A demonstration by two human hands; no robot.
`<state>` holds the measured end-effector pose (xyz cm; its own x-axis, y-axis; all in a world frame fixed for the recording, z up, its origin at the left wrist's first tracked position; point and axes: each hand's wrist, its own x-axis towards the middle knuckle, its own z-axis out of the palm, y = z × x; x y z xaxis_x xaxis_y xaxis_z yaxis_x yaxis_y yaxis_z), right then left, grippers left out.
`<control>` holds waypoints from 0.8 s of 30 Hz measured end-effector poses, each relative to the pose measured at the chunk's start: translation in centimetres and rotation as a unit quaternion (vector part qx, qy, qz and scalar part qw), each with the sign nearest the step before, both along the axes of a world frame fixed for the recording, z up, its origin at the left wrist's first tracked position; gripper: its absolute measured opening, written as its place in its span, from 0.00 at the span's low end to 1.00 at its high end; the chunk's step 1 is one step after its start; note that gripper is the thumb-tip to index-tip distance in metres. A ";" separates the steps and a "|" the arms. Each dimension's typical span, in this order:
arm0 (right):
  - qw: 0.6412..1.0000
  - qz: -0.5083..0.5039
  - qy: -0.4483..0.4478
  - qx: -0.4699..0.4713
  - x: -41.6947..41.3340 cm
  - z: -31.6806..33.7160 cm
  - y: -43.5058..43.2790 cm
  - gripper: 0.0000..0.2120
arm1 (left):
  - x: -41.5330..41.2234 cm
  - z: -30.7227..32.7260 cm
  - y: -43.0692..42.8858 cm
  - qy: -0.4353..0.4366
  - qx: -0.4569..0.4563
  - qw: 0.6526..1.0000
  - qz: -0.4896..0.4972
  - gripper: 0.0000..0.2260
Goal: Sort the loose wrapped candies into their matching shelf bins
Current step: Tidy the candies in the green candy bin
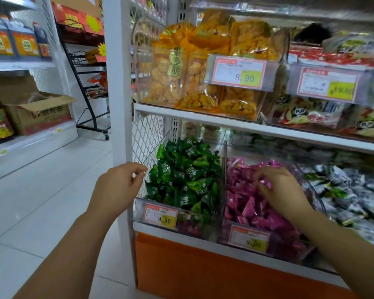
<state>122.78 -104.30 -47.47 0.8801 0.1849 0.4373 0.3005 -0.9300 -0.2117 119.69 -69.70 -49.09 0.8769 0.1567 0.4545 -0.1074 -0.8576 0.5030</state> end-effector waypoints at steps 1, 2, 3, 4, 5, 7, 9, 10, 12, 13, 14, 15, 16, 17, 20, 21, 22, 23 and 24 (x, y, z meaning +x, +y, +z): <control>0.999 0.013 0.011 -0.031 0.4 -0.5 0.0 0.07 | 0.0 0.0 0.0 0.000 0.002 1.000 0.000 0.08; 0.997 0.020 0.035 -0.067 0.7 -1.0 0.1 0.11 | 0.0 0.0 0.0 -0.002 0.004 1.000 0.001 0.08; 0.992 0.021 0.071 -0.101 1.1 -1.6 0.2 0.15 | 0.0 0.1 0.0 -0.002 0.006 1.000 0.002 0.08; 0.986 0.019 0.107 -0.127 1.5 -1.9 0.2 0.18 | -0.1 0.1 -0.1 -0.001 0.007 1.000 0.003 0.08; 0.980 0.016 0.140 -0.142 2.0 -2.0 0.2 0.19 | -0.1 0.1 -0.1 -0.001 0.006 1.000 0.004 0.08; 0.967 0.011 0.199 -0.157 2.7 -1.6 0.2 0.21 | -0.1 0.1 0.0 0.001 0.008 1.000 0.004 0.08; 0.954 0.007 0.241 -0.179 3.0 -0.7 0.3 0.22 | -0.2 0.2 0.0 0.006 0.008 1.000 0.003 0.09; 0.953 0.007 0.242 -0.183 3.0 -0.3 0.4 0.22 | -0.2 0.2 0.0 0.007 0.008 1.000 0.002 0.09; 0.969 0.013 0.190 -0.156 2.6 0.9 1.4 0.20 | -0.3 0.3 0.0 0.009 0.010 1.000 -0.001 0.09; 0.982 0.025 0.142 -0.126 2.2 1.4 2.3 0.19 | -0.3 0.3 0.0 0.011 0.010 1.000 -0.004 0.09; 0.990 0.046 0.096 -0.088 1.8 2.0 3.5 0.17 | -0.3 0.3 0.0 0.013 0.008 1.000 -0.007 0.09; 0.994 0.075 0.063 -0.049 1.4 2.6 4.9 0.16 | -0.4 0.3 0.1 0.017 0.006 1.000 -0.011 0.09; 0.993 0.109 0.048 -0.018 1.0 3.1 6.4 0.15 | -0.4 0.3 0.2 0.020 0.003 1.000 -0.015 0.09; 0.988 0.146 0.054 -0.002 0.6 3.5 7.9 0.14 | -0.4 0.2 0.3 0.023 0.000 1.000 -0.020 0.09; 0.952 0.261 0.157 -0.021 0.5 3.6 11.9 0.15 | -0.5 0.2 0.5 0.026 -0.016 0.999 -0.034 0.09; 0.936 0.289 0.198 -0.044 0.8 3.4 13.0 0.15 | -0.4 0.2 0.6 0.028 -0.022 0.999 -0.038 0.09; 0.920 0.310 0.230 -0.071 1.1 3.1 13.9 0.15 | -0.4 0.2 0.7 0.029 -0.024 0.998 -0.041 0.09; 0.906 0.328 0.249 -0.100 1.5 2.8 14.6 0.15 | -0.3 0.1 0.8 0.031 -0.024 0.998 -0.046 0.09; 0.895 0.339 0.258 -0.131 2.0 2.5 15.1 0.15 | -0.4 0.1 0.8 0.031 -0.023 0.998 -0.051 0.09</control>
